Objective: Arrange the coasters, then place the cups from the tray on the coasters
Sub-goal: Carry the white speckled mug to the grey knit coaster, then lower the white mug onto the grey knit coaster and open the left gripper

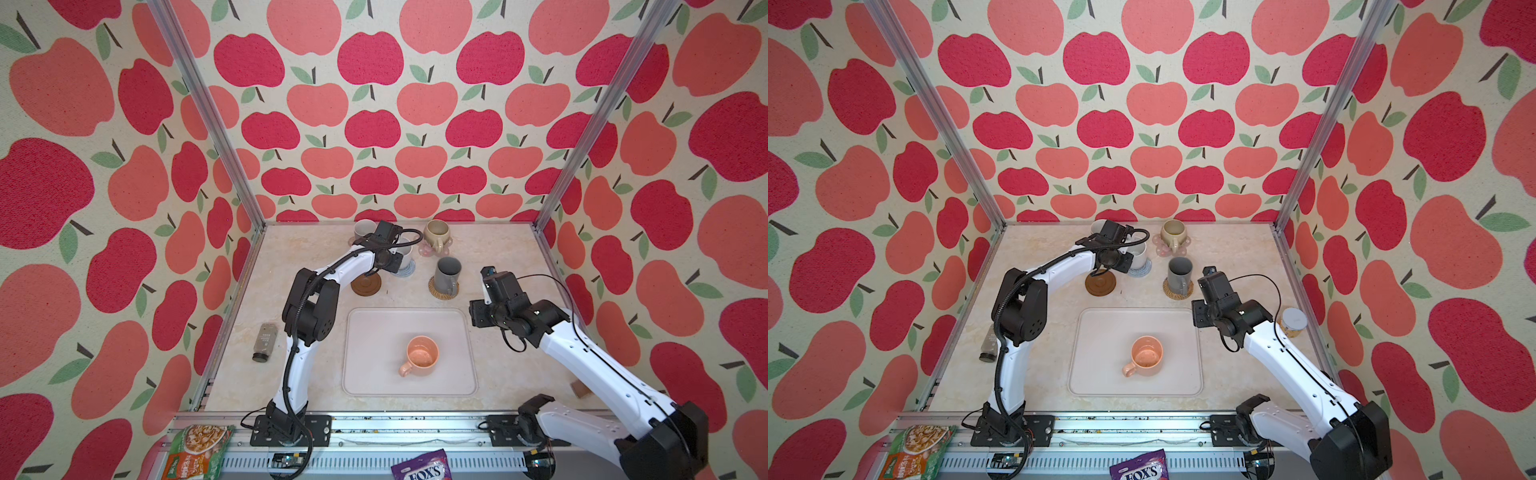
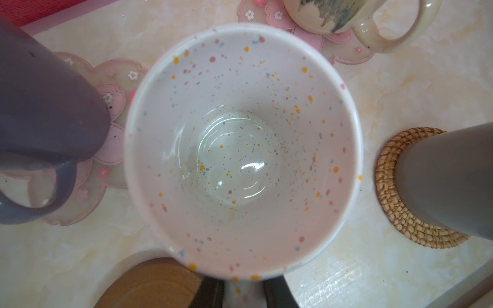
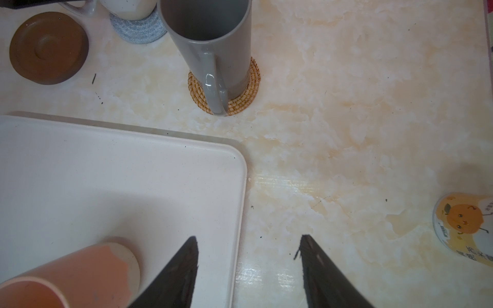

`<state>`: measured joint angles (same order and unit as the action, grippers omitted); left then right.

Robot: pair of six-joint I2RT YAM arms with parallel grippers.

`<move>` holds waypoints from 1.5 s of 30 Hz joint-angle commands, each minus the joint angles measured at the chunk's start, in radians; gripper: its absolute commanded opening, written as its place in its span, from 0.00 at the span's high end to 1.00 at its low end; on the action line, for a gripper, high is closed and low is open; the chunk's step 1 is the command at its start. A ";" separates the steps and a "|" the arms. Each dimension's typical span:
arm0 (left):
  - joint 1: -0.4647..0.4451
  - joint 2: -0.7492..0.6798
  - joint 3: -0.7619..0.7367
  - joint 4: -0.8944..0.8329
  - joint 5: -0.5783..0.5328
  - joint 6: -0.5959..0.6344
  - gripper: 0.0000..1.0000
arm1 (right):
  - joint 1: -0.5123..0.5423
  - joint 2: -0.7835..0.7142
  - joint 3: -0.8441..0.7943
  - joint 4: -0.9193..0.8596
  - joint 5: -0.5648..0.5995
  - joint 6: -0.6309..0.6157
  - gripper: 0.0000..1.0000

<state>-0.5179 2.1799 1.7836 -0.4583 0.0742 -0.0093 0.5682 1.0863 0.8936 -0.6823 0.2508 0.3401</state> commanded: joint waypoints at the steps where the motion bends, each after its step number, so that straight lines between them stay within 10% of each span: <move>1: -0.024 -0.101 0.005 0.083 -0.013 -0.014 1.00 | -0.001 -0.024 0.007 -0.003 -0.012 0.017 0.36; 33: -0.036 -0.017 0.033 0.033 -0.043 -0.090 1.00 | -0.002 -0.043 -0.026 0.002 -0.023 0.019 0.36; 45: -0.039 -0.066 0.018 -0.017 -0.058 -0.099 0.55 | -0.001 -0.041 -0.003 -0.004 -0.049 0.022 0.36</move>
<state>-0.5518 2.1704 1.7859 -0.4786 0.0326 -0.1024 0.5686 1.0542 0.8745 -0.6815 0.2222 0.3462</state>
